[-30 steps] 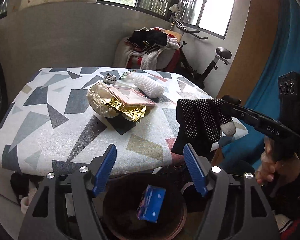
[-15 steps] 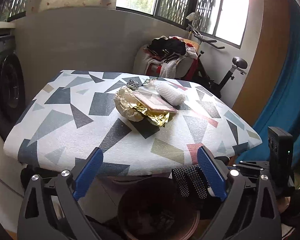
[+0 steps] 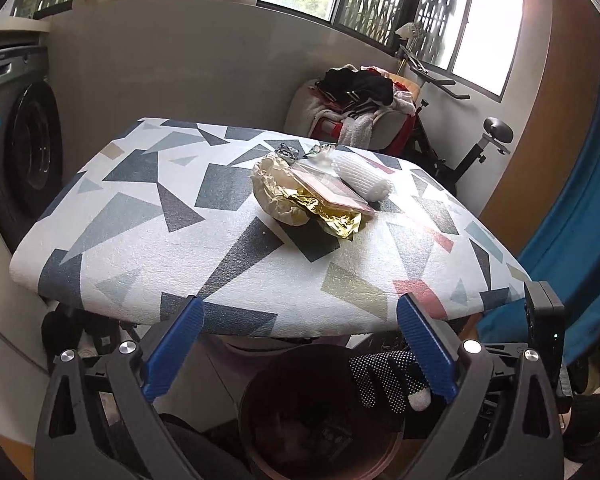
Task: Collect trash
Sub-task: 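Drop the blue box and black glove into the bin with both tools, then move the right tool to the white foam net and grasp it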
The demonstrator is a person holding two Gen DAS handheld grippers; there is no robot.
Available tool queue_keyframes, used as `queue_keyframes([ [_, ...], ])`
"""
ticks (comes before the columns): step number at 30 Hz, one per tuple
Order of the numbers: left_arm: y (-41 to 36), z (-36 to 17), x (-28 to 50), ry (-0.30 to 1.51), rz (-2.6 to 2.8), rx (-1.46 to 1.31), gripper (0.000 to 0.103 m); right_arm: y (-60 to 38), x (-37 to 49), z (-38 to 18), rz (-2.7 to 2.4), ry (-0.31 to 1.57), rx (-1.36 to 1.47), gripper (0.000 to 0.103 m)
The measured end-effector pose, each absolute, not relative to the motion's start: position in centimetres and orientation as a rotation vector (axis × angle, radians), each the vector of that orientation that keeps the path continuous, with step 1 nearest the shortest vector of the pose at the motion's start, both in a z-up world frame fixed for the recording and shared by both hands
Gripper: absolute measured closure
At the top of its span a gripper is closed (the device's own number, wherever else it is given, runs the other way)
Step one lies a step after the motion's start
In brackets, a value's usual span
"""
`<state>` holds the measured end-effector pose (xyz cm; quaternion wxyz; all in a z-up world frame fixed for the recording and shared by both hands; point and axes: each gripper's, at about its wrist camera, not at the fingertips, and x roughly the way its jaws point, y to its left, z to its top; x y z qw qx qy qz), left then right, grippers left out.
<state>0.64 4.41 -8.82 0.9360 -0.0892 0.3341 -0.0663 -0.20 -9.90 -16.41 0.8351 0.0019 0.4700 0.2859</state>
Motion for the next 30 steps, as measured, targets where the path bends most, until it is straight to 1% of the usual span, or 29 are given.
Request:
queue_keyframes([
  [1,4.4,-8.9,0.7,0.684,-0.136,-0.184,0.008,-9.8,-0.2,-16.4,0.604,0.995,0.000,0.077],
  [2,4.4,-9.0,0.7,0.686,-0.136,-0.184,0.008,-9.7,-0.2,-16.5,0.606,0.995,-0.001,0.071],
  [3,4.5,-9.0,0.7,0.688,-0.135,-0.184,0.008,-9.7,-0.2,-16.5,0.604,0.997,-0.004,0.060],
  [4,4.5,-9.1,0.7,0.689,-0.134,-0.185,0.008,-9.7,-0.2,-16.6,0.601,0.997,-0.005,0.054],
  [6,4.6,-9.1,0.8,0.690,-0.133,-0.188,0.008,-9.8,-0.2,-16.5,0.597,0.990,-0.001,0.035],
  [7,4.6,-9.1,0.8,0.691,-0.131,-0.188,0.008,-9.9,-0.2,-16.5,0.593,0.988,0.001,0.030],
  [8,4.7,-9.2,0.8,0.692,-0.129,-0.189,0.008,-9.9,-0.1,-16.4,0.587,0.984,0.003,0.021],
  [9,4.7,-9.2,0.8,0.693,-0.127,-0.190,0.008,-10.0,-0.1,-16.4,0.580,0.980,0.004,0.015],
  [11,4.7,-9.3,0.8,0.696,-0.125,-0.194,0.008,-10.1,0.0,-16.3,0.567,0.979,0.006,0.009],
  [13,4.8,-9.4,0.8,0.700,-0.121,-0.198,0.008,-10.2,0.1,-16.3,0.555,0.984,0.010,0.006],
  [18,4.9,-9.7,0.9,0.707,-0.118,-0.206,0.008,-10.3,0.3,-16.6,0.541,0.994,0.010,0.006],
  [30,5.4,-10.6,1.8,0.724,-0.105,-0.228,0.008,-11.5,0.6,-15.7,0.469,0.926,-0.001,0.006],
])
